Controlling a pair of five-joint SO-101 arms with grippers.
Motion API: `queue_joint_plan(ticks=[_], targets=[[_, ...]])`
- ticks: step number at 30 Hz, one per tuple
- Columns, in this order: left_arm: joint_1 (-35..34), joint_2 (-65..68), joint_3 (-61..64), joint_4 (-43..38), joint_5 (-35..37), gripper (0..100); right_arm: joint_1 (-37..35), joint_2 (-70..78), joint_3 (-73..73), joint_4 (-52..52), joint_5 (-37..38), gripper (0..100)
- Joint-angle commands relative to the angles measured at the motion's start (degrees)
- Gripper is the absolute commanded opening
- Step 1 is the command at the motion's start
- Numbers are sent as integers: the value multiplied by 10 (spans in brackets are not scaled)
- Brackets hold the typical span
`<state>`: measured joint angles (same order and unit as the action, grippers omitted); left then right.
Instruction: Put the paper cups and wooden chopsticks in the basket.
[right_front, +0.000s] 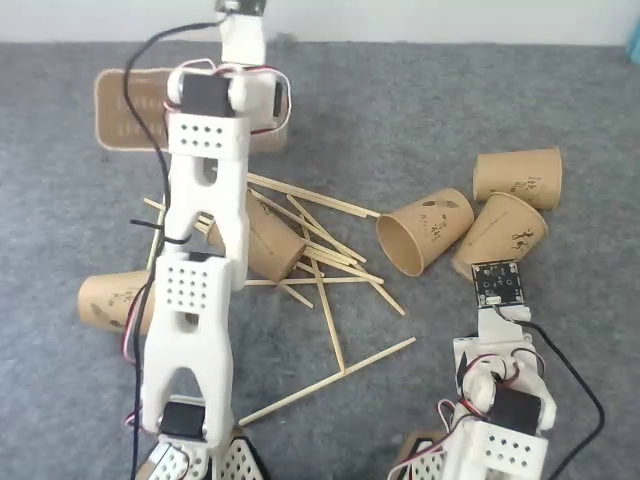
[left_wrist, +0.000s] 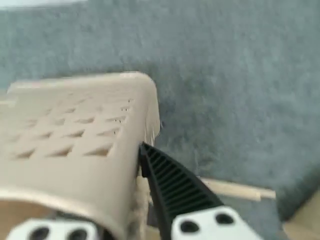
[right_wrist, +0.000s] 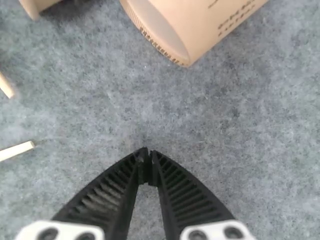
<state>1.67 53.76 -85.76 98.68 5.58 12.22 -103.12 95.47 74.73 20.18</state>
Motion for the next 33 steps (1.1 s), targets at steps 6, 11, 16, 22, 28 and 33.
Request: queue_joint_plan(ticks=[6, 11, 16, 22, 28, 33], targets=[[89, -219, 233, 20, -47, 9, 4, -8, -6, -7, 5, 8], [111, -237, 232, -23, -45, 12, 4, -8, -6, -7, 5, 8], [120, -210, 236, -84, -45, 13, 4, -8, -6, -7, 5, 8], [148, -138, 231, -89, -45, 13, 5, -8, -6, -7, 5, 8], [181, -165, 204, 15, -49, 12, 4, -8, -6, -7, 5, 8], [187, -231, 235, 20, -53, 12, 3, -8, -6, -7, 5, 8]])
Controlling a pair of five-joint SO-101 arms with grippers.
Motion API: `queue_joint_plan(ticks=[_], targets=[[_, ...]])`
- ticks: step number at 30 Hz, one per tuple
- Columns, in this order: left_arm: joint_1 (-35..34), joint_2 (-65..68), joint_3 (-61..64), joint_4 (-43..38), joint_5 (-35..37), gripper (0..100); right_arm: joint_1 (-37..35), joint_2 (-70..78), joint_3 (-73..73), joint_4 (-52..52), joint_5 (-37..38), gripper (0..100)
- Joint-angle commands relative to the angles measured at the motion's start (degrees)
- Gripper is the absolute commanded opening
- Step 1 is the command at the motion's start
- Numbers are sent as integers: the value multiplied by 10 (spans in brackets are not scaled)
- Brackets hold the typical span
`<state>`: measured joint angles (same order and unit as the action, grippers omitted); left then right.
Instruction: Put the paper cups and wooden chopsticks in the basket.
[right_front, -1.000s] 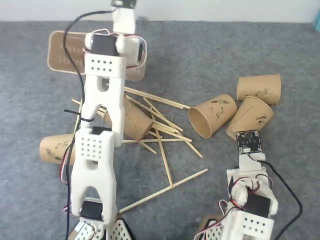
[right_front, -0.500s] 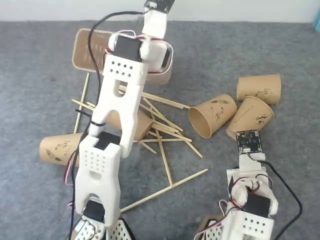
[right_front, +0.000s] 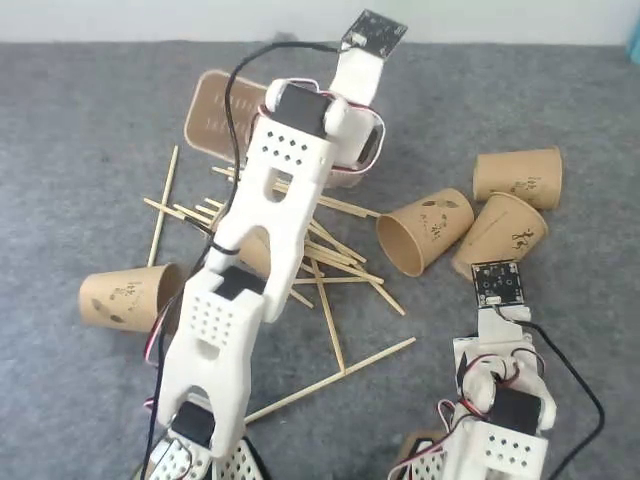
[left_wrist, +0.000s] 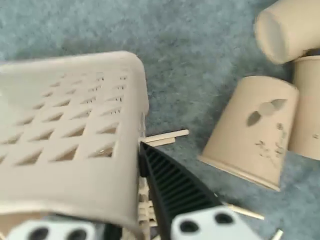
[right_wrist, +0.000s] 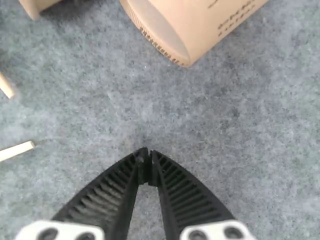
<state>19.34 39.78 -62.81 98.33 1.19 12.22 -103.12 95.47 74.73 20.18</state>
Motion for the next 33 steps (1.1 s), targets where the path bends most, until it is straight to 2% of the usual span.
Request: queue_joint_plan(ticks=[1, 6, 11, 17, 26, 33], targets=[[13, -100, 22, 24, -16, 12, 3, -8, -6, -7, 5, 8], [13, -129, 79, 24, -22, 12, 3, -8, -6, -7, 5, 8], [6, -140, 84, 24, -24, 18, 3, -8, -6, -7, 5, 8], [3, -142, 83, 23, -21, 238, 3, -8, -6, -7, 5, 8], [1, -210, 57, 23, -25, 229, 4, -8, -6, -7, 5, 8], [-69, -185, 52, -8, -21, 230, 6, -8, -6, -7, 5, 8]])
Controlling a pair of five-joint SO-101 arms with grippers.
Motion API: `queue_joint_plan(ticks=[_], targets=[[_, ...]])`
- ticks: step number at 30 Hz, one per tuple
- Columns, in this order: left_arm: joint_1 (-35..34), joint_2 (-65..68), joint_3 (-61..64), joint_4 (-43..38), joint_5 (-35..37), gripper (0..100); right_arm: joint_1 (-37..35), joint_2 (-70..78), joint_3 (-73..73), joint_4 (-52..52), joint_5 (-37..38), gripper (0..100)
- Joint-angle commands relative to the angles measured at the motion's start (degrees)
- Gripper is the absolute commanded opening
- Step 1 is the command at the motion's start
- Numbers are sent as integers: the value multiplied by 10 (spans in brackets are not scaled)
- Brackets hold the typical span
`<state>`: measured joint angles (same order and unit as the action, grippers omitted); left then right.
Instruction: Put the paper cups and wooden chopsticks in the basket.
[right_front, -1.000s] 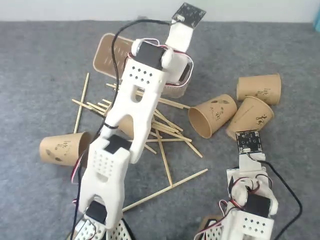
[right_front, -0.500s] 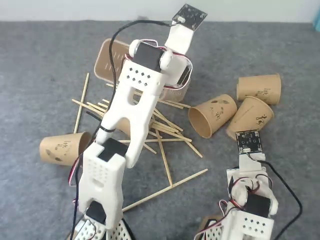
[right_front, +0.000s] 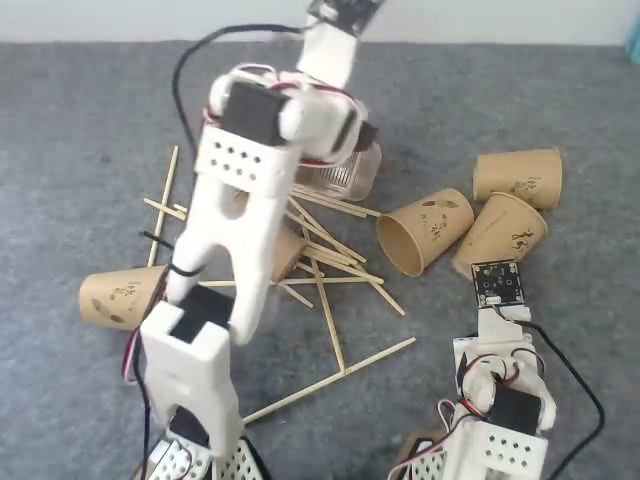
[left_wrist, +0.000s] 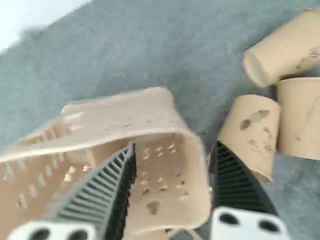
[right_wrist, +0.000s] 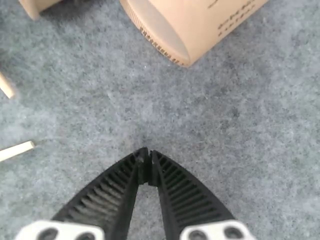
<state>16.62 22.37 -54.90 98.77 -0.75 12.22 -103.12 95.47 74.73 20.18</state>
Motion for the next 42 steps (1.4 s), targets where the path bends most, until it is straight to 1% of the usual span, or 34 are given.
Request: queue_joint_plan(ticks=[1, 6, 11, 13, 16, 18, 20, 23, 27, 30, 33, 36, 39, 40, 42], targets=[[-52, -6, -28, -17, -1, 229, 6, -8, -6, -7, 5, 8], [-87, -4, -72, -18, 23, 228, 7, -8, -6, -7, 5, 8], [-91, 71, -41, -69, 26, 228, 8, -8, -6, -7, 5, 8], [-97, 89, -58, -55, 27, 228, 8, -8, -6, -7, 5, 8], [-104, 78, -127, 14, 27, 228, 8, -8, -6, -7, 5, 8], [-113, 55, -153, 21, 27, 227, 7, -8, -6, -7, 5, 8], [-140, 6, -129, 21, 27, 227, 7, -8, -6, -7, 5, 8], [-167, -87, -9, 21, 18, 229, 7, -8, -6, -7, 5, 8], [-172, -242, 247, 19, -51, 228, 7, -8, -6, -7, 5, 8], [-173, -358, 411, 15, -85, 228, 7, -8, -6, -7, 5, 8], [-178, -455, 525, 15, -118, 228, 7, -8, -6, -7, 5, 8], [-205, -523, 626, 14, -142, 228, 8, -8, -6, -7, 5, 8], [-238, -563, 720, -15, -156, 226, 8, -8, -6, -7, 5, 8], [-253, -572, 749, -27, -164, 213, 8, -8, -6, -7, 5, 8], [-272, -590, 802, -55, -181, 152, 8, -8, -6, -7, 5, 8]])
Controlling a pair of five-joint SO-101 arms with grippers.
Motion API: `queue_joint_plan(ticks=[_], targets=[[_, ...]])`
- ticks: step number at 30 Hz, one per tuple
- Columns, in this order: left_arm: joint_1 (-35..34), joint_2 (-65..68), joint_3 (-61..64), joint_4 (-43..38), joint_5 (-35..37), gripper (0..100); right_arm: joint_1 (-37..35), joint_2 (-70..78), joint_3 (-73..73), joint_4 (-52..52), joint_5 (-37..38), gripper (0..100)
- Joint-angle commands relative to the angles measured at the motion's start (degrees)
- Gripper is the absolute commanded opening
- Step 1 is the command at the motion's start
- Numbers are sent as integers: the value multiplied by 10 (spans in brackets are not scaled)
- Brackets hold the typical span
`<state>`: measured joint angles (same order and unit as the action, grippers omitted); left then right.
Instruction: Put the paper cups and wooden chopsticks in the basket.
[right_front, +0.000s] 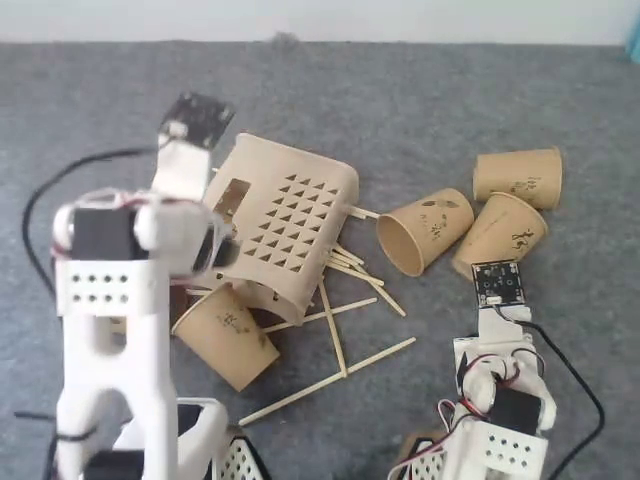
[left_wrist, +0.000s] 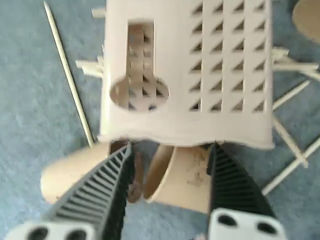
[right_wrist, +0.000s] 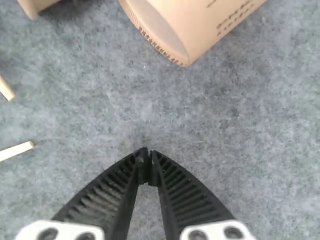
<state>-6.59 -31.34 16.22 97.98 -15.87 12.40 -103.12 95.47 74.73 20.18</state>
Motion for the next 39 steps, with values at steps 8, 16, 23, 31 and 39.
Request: queue_joint_plan(ticks=[8, 16, 23, 31, 39], targets=[[-44, -162, 273, -147, -76, 12, 6, -8, -6, -7, 5, 8], [-28, -327, 527, -350, -72, 13, 6, -8, -6, -7, 5, 8], [-3, -416, 676, -496, 46, 13, 7, -8, -6, -7, 5, 8], [9, -438, 747, -735, 213, 13, 7, -8, -6, -7, 5, 8], [69, -438, 798, -915, 226, 13, 7, -8, -6, -7, 5, 8]])
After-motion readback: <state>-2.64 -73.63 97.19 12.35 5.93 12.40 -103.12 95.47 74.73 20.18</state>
